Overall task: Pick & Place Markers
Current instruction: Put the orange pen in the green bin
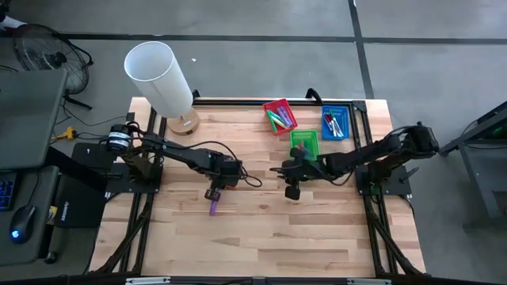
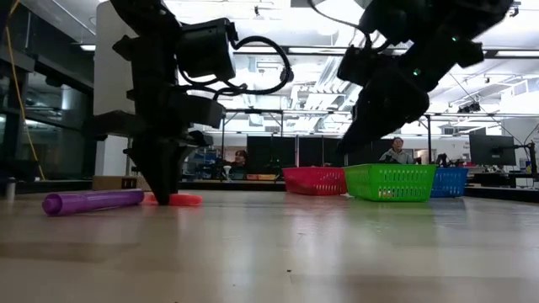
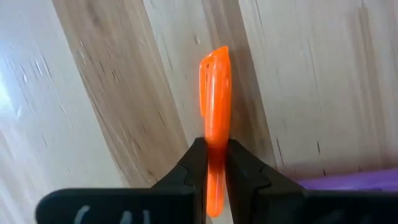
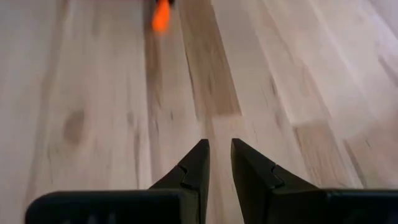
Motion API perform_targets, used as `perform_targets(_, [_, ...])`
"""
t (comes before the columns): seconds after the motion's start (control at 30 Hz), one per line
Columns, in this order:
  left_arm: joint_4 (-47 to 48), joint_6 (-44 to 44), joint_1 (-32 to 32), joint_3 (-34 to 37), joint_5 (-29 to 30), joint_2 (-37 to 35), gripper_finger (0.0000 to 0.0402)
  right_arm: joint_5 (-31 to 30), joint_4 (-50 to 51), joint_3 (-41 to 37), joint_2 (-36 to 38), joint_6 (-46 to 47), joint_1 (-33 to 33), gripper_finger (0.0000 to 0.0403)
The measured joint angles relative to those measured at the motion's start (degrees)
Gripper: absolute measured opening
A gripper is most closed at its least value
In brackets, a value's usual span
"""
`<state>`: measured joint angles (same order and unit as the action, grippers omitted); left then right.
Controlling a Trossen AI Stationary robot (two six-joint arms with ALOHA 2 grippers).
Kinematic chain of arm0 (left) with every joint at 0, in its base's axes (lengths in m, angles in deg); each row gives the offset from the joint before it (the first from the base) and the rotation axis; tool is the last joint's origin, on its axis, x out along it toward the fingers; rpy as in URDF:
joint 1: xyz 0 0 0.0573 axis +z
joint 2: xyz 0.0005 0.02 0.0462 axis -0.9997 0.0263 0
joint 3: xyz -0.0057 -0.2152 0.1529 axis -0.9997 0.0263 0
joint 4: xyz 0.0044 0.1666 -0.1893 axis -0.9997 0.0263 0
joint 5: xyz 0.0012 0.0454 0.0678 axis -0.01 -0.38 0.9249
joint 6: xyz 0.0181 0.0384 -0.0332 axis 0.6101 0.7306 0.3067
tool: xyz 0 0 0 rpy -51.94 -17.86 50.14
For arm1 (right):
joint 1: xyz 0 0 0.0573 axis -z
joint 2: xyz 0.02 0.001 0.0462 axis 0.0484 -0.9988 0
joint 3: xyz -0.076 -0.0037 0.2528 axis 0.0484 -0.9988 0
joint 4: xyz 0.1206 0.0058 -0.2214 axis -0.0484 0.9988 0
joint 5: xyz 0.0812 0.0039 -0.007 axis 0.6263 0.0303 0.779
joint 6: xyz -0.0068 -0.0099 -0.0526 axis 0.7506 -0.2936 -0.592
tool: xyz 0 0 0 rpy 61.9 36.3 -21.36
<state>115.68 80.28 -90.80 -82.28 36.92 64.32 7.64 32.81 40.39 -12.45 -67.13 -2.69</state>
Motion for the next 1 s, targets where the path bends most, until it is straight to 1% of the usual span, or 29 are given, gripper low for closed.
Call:
perform_targets(0.13, [-1.1, 0.0, 0.0, -1.4, 0.2, 0.1, 0.0025, -0.2, -9.6, -2.8, 0.0, -0.7, -1.0, 0.0055])
perform_targets(0.2, [-5.1, 0.0, 0.0, -2.3, 0.4, 0.4, 0.0025, 0.1, -13.3, -4.1, 0.0, -0.7, -1.3, 0.0055])
perform_targets(0.37, [-12.0, 0.2, 0.0, -2.6, 0.2, 0.3, 0.0025, 0.4, -18.5, -6.8, 0.0, -0.7, -2.0, 0.0055])
perform_targets(0.57, [-12.9, 0.4, 0.0, -4.5, 1.7, 0.2, 0.0025, -2.1, -25.4, -10.4, -0.1, 0.9, -3.4, 0.0055])
perform_targets(0.7, [-16.2, 0.8, 0.0, -5.7, 1.9, 0.2, 0.0025, -2.7, -31.3, -13.0, -0.2, 0.6, -3.7, 0.0055])
perform_targets(0.77, [-17.9, 1.4, 0.0, -6.5, 2.6, 0.1, 0.0025, -2.4, -32.5, -13.5, -0.2, 0.6, -3.7, 0.0055])
perform_targets(1.0, [-18.9, 2.0, 0.0, -9.3, 2.9, 0.0, 0.0025, -2.1, -32.6, -13.6, -0.2, 0.3, -3.6, 0.0055])
